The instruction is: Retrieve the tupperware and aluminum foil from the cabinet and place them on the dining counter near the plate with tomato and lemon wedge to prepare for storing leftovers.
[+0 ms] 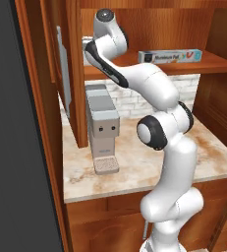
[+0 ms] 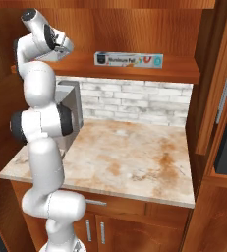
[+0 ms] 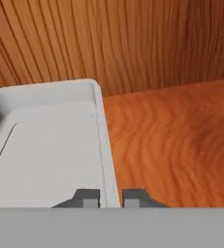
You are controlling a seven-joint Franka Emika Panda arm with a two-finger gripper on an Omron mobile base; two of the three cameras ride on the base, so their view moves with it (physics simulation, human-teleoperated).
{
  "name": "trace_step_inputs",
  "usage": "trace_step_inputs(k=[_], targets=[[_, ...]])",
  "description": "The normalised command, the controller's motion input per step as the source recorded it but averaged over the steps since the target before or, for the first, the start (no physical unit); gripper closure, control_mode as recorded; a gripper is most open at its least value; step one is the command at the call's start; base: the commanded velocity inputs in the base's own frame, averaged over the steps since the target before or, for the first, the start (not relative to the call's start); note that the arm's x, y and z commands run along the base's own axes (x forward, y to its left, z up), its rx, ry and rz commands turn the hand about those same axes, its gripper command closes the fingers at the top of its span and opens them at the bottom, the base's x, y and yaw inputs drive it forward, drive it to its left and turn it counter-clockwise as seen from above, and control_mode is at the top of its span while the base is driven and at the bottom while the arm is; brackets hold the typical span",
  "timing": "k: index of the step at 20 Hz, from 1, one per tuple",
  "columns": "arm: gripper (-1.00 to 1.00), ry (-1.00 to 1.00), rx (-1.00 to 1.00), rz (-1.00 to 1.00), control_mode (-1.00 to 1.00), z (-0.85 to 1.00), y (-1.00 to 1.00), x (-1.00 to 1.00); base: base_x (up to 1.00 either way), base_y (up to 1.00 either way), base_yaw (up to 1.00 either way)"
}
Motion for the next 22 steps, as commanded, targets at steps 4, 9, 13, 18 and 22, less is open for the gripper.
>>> trace_step_inputs(k=[4, 9, 13, 18, 22], targets=[[1.00, -0.15, 0.00, -0.20, -1.00, -0.44, -0.59, -0.63, 0.00, 0.00, 0.00], [1.00, -0.20, 0.00, -0.11, -1.00, -0.38, -0.53, -0.80, 0.00, 0.00, 0.00], [1.00, -0.23, 0.00, 0.06, -1.00, 0.10, -0.27, -1.00, 0.00, 0.00, 0.00], [1.00, -0.02, 0.00, 0.17, -1.00, 0.19, -0.39, -1.00, 0.00, 0.00, 0.00], [1.00, 0.21, 0.04, 0.18, -1.00, 0.05, -0.53, -1.00, 0.00, 0.00, 0.00]])
